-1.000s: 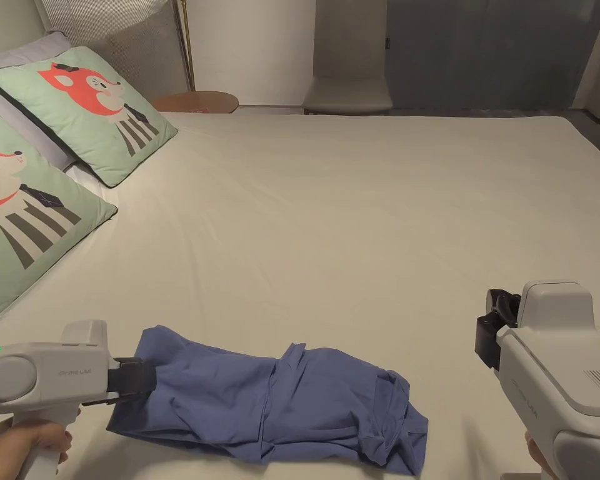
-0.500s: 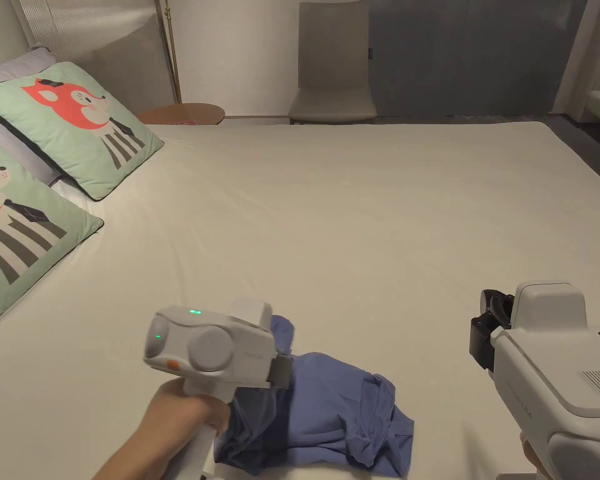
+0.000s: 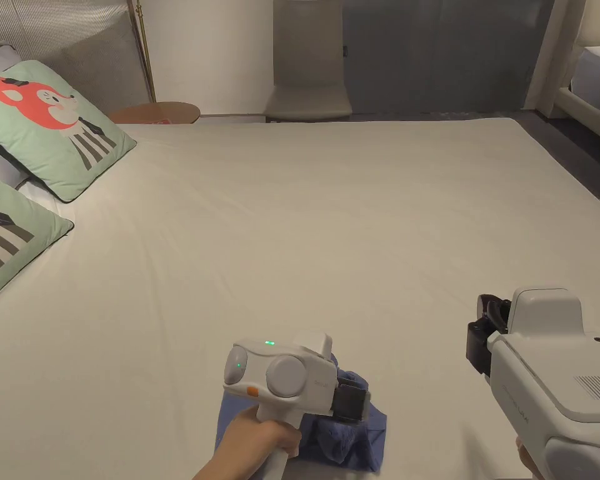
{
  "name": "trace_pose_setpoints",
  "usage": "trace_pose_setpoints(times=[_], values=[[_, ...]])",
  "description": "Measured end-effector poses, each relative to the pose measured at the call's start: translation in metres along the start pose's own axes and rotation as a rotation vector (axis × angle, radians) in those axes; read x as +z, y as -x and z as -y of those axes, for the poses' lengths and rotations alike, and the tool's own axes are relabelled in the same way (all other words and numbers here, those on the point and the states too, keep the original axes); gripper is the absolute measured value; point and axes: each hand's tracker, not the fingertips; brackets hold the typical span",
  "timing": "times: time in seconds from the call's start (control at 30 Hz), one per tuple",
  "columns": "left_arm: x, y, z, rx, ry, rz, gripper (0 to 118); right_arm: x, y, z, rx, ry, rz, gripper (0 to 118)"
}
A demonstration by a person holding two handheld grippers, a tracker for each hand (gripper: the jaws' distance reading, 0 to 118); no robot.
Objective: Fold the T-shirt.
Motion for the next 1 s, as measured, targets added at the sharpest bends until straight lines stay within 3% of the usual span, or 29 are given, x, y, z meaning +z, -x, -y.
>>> trace_pose_setpoints(times=[0.1,0.23,0.37,0.4,0.47,0.5,0.53,1.0], values=[[0.020,0.002,-0.002,-0.007,-0.127,0.046,102,-0.003,-0.003,0.001,-0.005,0.002,0.002,0],[0.062,0.008,0.004,-0.023,-0.427,-0.059,102,-0.003,-0.004,0.001,-0.014,0.002,0.000,0],[0.089,0.024,0.011,0.026,-0.572,-0.186,98,-0.001,-0.003,0.000,-0.010,0.001,-0.003,0],[0.088,0.028,0.013,0.034,-0.594,-0.208,91,-0.001,-0.003,0.000,-0.011,0.000,-0.005,0],[0.089,0.039,0.022,0.043,-0.623,-0.266,48,-0.002,-0.003,0.000,-0.014,0.001,-0.010,0],[0.084,0.044,0.026,0.047,-0.617,-0.291,19,-0.002,-0.003,0.000,-0.014,0.001,-0.011,0],[0.078,0.049,0.029,0.049,-0.608,-0.287,1,-0.002,-0.003,0.001,-0.013,0.003,-0.013,0],[0.004,0.026,0.082,0.021,-0.419,-0.169,0,-0.003,-0.005,0.004,-0.017,0.010,-0.011,0]])
